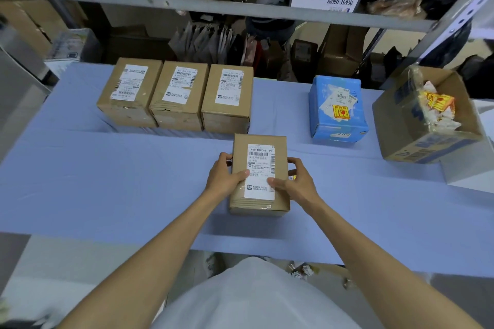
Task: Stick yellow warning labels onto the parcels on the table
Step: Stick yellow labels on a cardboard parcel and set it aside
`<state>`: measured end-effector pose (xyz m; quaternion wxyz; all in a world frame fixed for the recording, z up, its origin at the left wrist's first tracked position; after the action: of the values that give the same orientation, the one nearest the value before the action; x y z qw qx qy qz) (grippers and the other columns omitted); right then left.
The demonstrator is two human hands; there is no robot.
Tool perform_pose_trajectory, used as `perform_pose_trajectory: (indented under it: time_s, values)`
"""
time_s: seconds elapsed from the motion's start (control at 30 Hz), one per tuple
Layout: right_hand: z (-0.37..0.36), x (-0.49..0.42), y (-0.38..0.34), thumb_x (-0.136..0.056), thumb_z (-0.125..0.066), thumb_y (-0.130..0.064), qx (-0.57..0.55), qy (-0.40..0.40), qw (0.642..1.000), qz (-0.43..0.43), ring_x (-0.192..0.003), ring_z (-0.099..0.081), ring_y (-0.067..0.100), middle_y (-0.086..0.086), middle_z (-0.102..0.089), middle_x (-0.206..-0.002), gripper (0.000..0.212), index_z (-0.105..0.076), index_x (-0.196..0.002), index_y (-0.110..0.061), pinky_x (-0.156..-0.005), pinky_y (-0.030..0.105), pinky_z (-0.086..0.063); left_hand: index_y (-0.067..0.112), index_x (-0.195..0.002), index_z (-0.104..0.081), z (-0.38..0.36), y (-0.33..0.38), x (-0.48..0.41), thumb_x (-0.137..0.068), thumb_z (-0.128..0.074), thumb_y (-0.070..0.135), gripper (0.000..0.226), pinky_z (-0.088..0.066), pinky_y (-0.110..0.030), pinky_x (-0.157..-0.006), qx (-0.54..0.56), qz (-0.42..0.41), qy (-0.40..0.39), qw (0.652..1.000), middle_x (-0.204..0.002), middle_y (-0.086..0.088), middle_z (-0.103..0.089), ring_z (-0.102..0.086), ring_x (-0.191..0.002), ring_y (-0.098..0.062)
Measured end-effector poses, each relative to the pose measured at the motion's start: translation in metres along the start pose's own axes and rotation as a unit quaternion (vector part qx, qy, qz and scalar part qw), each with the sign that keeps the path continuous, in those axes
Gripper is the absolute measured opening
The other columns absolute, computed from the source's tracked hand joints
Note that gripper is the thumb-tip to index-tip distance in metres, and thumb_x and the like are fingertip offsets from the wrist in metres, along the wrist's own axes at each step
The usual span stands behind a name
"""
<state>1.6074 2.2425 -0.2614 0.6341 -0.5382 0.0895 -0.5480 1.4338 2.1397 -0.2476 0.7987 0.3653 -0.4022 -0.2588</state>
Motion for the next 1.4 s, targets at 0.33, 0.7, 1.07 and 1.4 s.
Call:
perform_pose_trajectory:
  time_s: [0.33,0.7,1.07,1.4]
  values:
    - [0.001,-0.004,0.004,-0.063,-0.087,-0.034,-0.034,-0.007,0.999,-0.003,-0.102,-0.061,0.022,0.003,-0.059,-0.112,0.080,-0.045,-0.131,-0.041,-0.081,0.046,-0.058,0.027,-0.136,-0.043,0.003,-0.004,0.002,-0.079,-0.076,0.024,0.066,-0.045,-0.029,-0.092,0.047,-0.019,0.006,0.999,-0.131,0.002,-0.057,-0.058,-0.105,-0.013]
    - [0.005,-0.007,0.005,-0.071,-0.082,-0.033,-0.027,-0.022,0.999,0.000,-0.096,-0.063,0.019,0.002,-0.060,-0.108,0.070,-0.048,-0.133,-0.034,-0.067,0.036,-0.058,0.028,-0.142,-0.041,0.002,-0.010,0.001,-0.079,-0.076,0.024,0.072,-0.046,-0.042,-0.102,0.086,-0.017,-0.001,0.996,-0.137,0.002,-0.054,-0.057,-0.116,-0.018]
    - [0.034,-0.046,0.048,-0.084,-0.070,-0.018,0.218,0.133,0.965,-0.059,-0.109,-0.058,0.032,0.016,-0.053,-0.123,0.043,-0.056,-0.124,-0.012,-0.084,0.038,-0.048,0.019,-0.138,-0.044,-0.002,0.001,-0.003,-0.079,-0.074,0.010,0.066,-0.044,-0.026,-0.088,0.100,0.014,0.013,0.995,-0.132,-0.001,-0.054,-0.053,-0.105,-0.013]
    - [0.025,-0.055,0.055,-0.082,-0.071,-0.006,0.175,0.162,0.967,-0.088,-0.101,-0.057,0.036,0.020,-0.049,-0.117,0.035,-0.051,-0.110,-0.002,-0.080,0.039,-0.046,0.022,-0.140,-0.040,-0.003,-0.001,-0.002,-0.083,-0.071,0.013,0.066,-0.043,-0.028,-0.091,0.088,0.012,0.005,0.996,-0.137,0.001,-0.051,-0.052,-0.110,-0.012]
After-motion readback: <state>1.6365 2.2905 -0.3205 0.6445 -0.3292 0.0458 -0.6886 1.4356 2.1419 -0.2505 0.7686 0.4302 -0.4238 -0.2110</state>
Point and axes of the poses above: each hand's wrist, its own x-axis away from the middle knuckle, its own z-axis out of the back of the hand, y = z × x, the point moved 1 cm from there along -x, towards the middle knuckle
